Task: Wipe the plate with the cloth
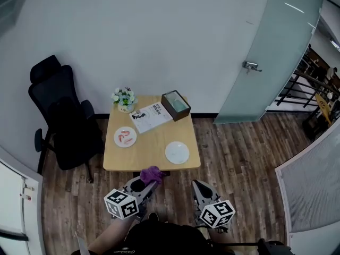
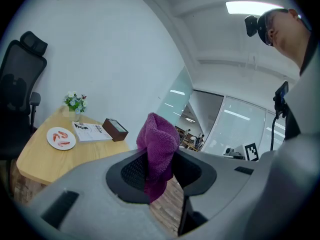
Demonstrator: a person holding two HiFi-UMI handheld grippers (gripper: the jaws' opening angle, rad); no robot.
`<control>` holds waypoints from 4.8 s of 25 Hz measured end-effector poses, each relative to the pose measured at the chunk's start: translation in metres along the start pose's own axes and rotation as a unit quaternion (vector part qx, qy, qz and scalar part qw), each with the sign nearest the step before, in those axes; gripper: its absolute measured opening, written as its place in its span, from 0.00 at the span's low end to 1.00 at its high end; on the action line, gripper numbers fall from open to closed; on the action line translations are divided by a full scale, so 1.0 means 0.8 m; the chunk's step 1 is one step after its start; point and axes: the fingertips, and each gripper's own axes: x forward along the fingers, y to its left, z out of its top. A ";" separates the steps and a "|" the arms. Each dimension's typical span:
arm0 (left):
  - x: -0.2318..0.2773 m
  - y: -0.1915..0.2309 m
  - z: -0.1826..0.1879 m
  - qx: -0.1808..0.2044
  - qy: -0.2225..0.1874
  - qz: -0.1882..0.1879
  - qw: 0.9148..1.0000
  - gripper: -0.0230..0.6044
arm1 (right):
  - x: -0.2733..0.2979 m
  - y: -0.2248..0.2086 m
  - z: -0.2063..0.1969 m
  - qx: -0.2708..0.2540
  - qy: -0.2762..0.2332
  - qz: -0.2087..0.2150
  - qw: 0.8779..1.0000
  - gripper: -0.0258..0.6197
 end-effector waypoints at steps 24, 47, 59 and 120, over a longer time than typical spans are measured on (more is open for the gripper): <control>0.171 0.105 0.067 0.003 0.045 -0.029 0.999 0.25 | 0.163 -0.121 0.068 0.010 -0.005 -0.016 1.000 0.04; 0.336 0.125 0.132 0.026 0.019 0.034 0.999 0.25 | 0.229 -0.294 0.155 0.006 -0.016 0.013 1.000 0.04; 0.328 0.150 0.167 0.037 0.012 0.002 0.999 0.25 | 0.242 -0.267 0.157 0.020 -0.025 -0.015 0.999 0.04; 0.334 0.289 -0.156 0.168 0.420 0.081 0.888 0.24 | 0.227 -0.245 0.022 0.105 0.091 -0.010 0.990 0.04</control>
